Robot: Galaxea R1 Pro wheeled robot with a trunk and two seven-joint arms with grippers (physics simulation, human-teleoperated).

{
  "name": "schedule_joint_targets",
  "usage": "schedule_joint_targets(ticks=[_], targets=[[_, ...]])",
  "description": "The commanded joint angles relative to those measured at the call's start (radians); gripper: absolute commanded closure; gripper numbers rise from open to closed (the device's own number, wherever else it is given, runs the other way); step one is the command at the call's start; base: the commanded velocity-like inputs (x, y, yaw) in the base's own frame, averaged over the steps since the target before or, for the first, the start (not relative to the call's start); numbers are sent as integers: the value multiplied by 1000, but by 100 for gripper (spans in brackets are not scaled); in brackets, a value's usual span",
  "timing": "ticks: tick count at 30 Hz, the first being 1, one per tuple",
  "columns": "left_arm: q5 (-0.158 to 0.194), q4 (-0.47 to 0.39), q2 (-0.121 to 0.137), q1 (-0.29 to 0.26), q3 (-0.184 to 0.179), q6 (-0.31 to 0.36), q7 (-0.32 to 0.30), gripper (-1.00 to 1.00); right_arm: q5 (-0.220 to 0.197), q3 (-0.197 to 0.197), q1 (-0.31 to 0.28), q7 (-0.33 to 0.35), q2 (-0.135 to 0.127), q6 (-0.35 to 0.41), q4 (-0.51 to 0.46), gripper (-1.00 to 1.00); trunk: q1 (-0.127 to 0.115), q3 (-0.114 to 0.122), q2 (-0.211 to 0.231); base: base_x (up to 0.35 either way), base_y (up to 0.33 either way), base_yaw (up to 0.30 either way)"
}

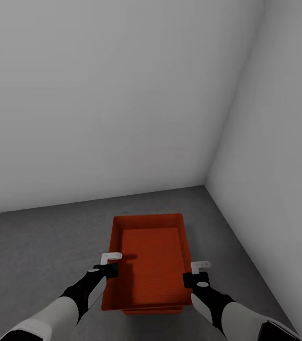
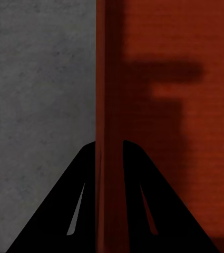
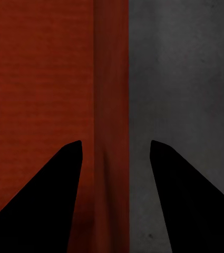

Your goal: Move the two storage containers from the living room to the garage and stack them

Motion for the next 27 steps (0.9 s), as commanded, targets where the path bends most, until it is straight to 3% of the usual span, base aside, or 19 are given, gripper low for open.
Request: schedule_joint_targets(ticks=[1, 27], targets=[[6, -5, 1, 0, -45, 5, 10, 100, -32, -1, -1, -4, -1, 20, 9, 100, 0, -2, -2, 0, 0, 0], [8, 1, 1, 0, -45, 7, 11, 100, -32, -2, -1, -4, 1, 20, 9, 100, 0, -2, -2, 0, 0, 0]])
